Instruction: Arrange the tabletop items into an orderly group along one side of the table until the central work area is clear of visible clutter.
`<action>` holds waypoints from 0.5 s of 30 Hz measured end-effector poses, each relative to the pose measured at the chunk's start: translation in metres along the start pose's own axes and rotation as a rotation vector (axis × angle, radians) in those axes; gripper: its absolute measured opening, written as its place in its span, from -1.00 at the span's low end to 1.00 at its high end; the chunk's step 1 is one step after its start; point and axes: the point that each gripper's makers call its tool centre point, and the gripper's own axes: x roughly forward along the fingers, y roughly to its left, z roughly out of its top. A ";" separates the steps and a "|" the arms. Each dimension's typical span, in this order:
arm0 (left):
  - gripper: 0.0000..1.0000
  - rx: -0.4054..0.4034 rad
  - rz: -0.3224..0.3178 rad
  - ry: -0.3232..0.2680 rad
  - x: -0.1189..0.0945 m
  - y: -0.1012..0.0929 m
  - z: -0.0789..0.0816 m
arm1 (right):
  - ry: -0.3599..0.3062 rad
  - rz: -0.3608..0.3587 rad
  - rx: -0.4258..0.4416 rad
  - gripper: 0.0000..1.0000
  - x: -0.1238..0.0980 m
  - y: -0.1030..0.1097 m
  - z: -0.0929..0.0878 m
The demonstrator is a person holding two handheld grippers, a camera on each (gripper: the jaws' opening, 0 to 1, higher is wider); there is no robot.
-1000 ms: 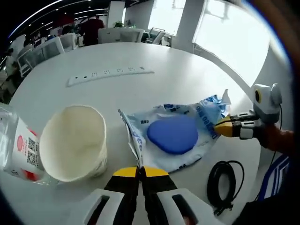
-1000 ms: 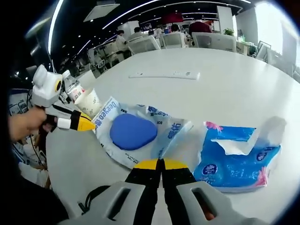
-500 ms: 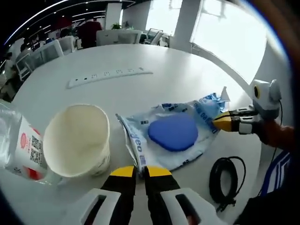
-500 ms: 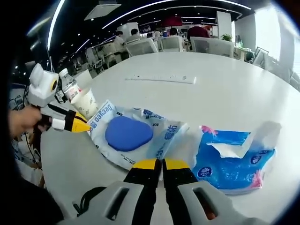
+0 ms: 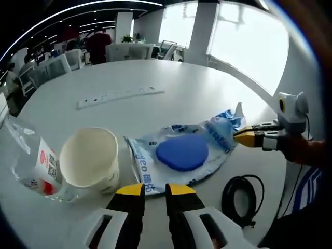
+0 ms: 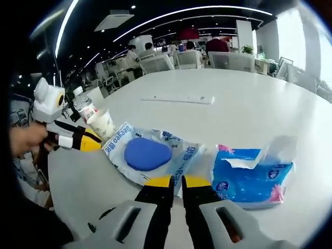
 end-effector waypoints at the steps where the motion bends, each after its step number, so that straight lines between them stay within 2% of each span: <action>1: -0.66 0.000 0.001 -0.012 -0.002 0.000 0.001 | -0.004 0.000 0.000 -0.85 0.000 0.000 0.000; 4: -0.60 -0.015 -0.003 -0.022 -0.007 -0.001 0.001 | -0.026 0.004 0.017 -0.76 -0.007 0.001 0.002; 8: -0.44 0.018 -0.011 -0.029 -0.015 -0.011 -0.001 | -0.031 0.004 0.022 -0.56 -0.018 0.004 0.000; 9: -0.41 0.038 -0.009 -0.028 -0.016 -0.014 -0.003 | -0.030 0.005 0.023 -0.55 -0.020 0.006 -0.002; 13: -0.32 0.034 -0.027 -0.016 -0.019 -0.018 -0.010 | -0.018 0.000 0.015 -0.50 -0.028 0.010 -0.012; 15: -0.29 0.040 -0.036 -0.001 -0.020 -0.027 -0.015 | -0.009 0.003 0.021 -0.45 -0.031 0.013 -0.017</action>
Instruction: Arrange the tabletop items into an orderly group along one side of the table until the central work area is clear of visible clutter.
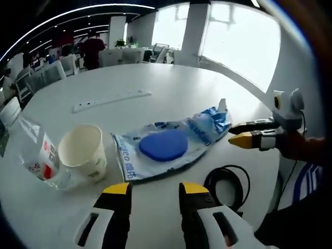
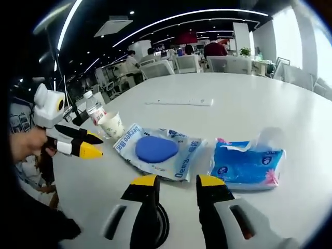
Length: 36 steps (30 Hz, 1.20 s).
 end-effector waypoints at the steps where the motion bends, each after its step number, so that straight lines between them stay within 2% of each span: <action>1: -0.29 0.006 -0.007 0.007 0.000 -0.003 -0.002 | 0.007 0.001 0.004 -0.44 -0.003 0.002 -0.004; 4: -0.24 0.004 -0.028 0.028 -0.004 -0.014 -0.008 | 0.021 0.002 0.024 -0.37 -0.005 0.006 -0.012; 7: -0.17 0.019 -0.041 0.042 -0.003 -0.022 -0.015 | 0.039 0.002 0.002 -0.34 -0.008 0.015 -0.021; 12: -0.16 0.024 -0.084 0.061 -0.001 -0.042 -0.025 | 0.065 0.003 0.014 -0.32 -0.016 0.023 -0.035; 15: -0.28 0.025 -0.131 0.066 0.000 -0.057 -0.029 | 0.087 0.005 0.017 -0.35 -0.020 0.028 -0.042; 18: -0.26 0.040 -0.141 0.081 0.003 -0.064 -0.033 | 0.100 0.009 0.023 -0.40 -0.023 0.031 -0.051; 21: -0.26 0.020 -0.179 0.113 0.005 -0.072 -0.041 | 0.110 0.008 0.032 -0.42 -0.022 0.031 -0.058; 28: -0.41 0.007 -0.220 0.128 0.007 -0.086 -0.043 | 0.134 -0.010 0.040 -0.54 -0.024 0.030 -0.067; 36: -0.58 0.017 -0.261 0.177 0.016 -0.104 -0.051 | 0.167 -0.018 0.063 -0.61 -0.021 0.030 -0.082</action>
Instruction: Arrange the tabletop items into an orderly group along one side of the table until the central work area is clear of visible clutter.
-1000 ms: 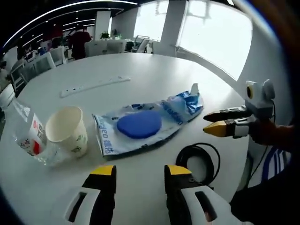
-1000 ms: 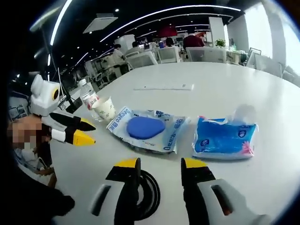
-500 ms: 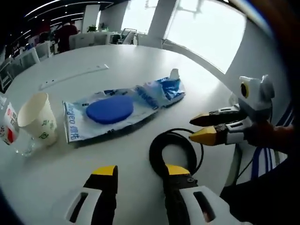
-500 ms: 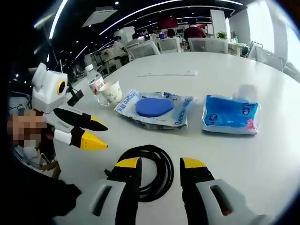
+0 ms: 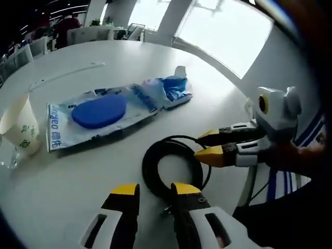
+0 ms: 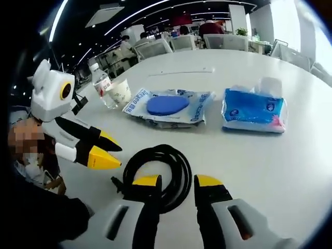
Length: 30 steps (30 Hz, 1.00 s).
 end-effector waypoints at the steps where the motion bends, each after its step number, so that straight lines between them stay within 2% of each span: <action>1: -0.60 0.001 -0.004 0.008 0.002 -0.001 -0.001 | 0.004 0.000 0.004 -0.64 0.000 0.000 -0.001; 5: -0.68 0.000 -0.013 0.034 0.008 -0.004 -0.005 | 0.013 -0.011 -0.006 -0.76 0.002 0.001 -0.006; 7: -0.83 0.021 -0.010 0.043 0.009 -0.005 -0.006 | 0.013 -0.010 -0.002 -0.86 0.001 0.005 -0.006; 9: -0.94 0.030 -0.011 0.054 0.010 -0.006 -0.007 | 0.007 -0.023 -0.006 -0.86 0.000 0.004 -0.004; 14: -0.96 0.017 -0.012 0.061 0.012 -0.005 -0.008 | 0.003 -0.022 0.039 -0.90 0.000 0.004 -0.002; 21: -1.00 0.047 -0.017 0.080 0.011 -0.007 -0.008 | -0.003 -0.005 0.106 -1.00 -0.003 0.003 0.003; 23: -1.00 0.046 -0.044 0.103 0.011 -0.012 -0.012 | -0.003 0.014 0.122 -1.00 -0.004 0.007 0.005; 30: -1.00 0.045 -0.041 0.094 0.011 -0.012 -0.011 | -0.006 0.027 0.153 -1.00 -0.006 0.010 0.006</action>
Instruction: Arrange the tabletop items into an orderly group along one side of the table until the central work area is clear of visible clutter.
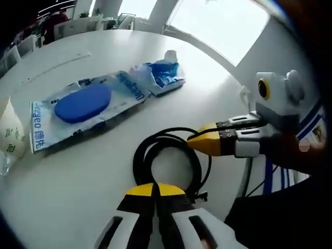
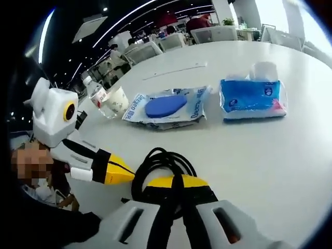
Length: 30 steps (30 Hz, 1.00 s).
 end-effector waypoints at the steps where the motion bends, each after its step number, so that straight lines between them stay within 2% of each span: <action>1: -1.00 -0.005 0.002 -0.003 -0.001 0.000 0.000 | 0.000 0.004 0.003 -1.00 -0.001 0.001 0.000; 6: -1.00 -0.028 0.030 -0.051 -0.006 0.005 0.007 | 0.001 0.009 0.009 -1.00 -0.001 0.003 -0.001; 7: -0.98 -0.024 0.032 -0.051 -0.005 0.006 0.008 | 0.000 0.008 0.010 -1.00 -0.002 0.002 -0.001; 9: -0.78 -0.025 0.037 -0.048 -0.004 0.007 0.008 | 0.000 0.006 0.009 -1.00 -0.002 0.002 -0.001; 12: -0.73 -0.023 0.035 -0.038 0.000 0.006 0.006 | 0.000 0.005 0.014 -1.00 -0.001 0.000 -0.002; 15: -0.65 -0.001 0.063 -0.013 0.006 0.009 0.003 | -0.001 0.005 0.013 -1.00 -0.001 0.001 -0.003; 18: -0.69 0.000 0.057 0.004 0.011 0.008 -0.001 | 0.000 0.005 0.013 -1.00 -0.001 0.000 -0.003; 30: -0.86 0.011 0.054 0.007 0.008 0.009 0.001 | -0.002 0.012 0.031 -1.00 -0.001 0.001 -0.005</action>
